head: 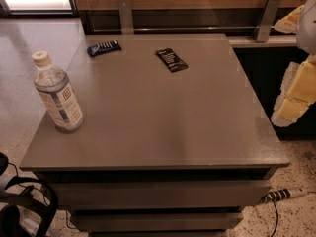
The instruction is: Move rxbar chocolate near blue plastic bottle
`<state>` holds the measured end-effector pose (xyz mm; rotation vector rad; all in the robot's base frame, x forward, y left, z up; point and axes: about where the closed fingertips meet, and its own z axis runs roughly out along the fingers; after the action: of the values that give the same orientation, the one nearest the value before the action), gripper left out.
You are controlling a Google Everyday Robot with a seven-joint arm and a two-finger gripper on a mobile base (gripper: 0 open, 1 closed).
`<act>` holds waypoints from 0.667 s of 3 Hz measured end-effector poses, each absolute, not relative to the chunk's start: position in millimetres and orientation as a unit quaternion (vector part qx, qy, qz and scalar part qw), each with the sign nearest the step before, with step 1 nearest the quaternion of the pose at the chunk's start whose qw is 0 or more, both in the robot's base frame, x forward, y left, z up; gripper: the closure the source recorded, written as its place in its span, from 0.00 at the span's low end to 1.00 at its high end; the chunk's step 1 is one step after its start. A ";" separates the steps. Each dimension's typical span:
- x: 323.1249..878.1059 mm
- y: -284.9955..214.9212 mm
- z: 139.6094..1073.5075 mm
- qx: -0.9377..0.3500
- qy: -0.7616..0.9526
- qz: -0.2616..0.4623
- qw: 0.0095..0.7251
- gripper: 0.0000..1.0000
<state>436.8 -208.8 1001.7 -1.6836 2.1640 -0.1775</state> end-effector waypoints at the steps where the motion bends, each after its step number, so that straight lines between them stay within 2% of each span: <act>1: 436.8 -208.8 1001.7 -0.601 0.772 -0.063 0.196 0.00; 2: 463.1 -209.9 1013.9 -0.577 0.782 -0.066 0.227 0.00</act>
Offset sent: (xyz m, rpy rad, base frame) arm 0.0835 -0.0069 0.0346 0.1378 -0.1457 -0.1449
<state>463.1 -209.9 1013.9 -1.5890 2.1545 -0.1828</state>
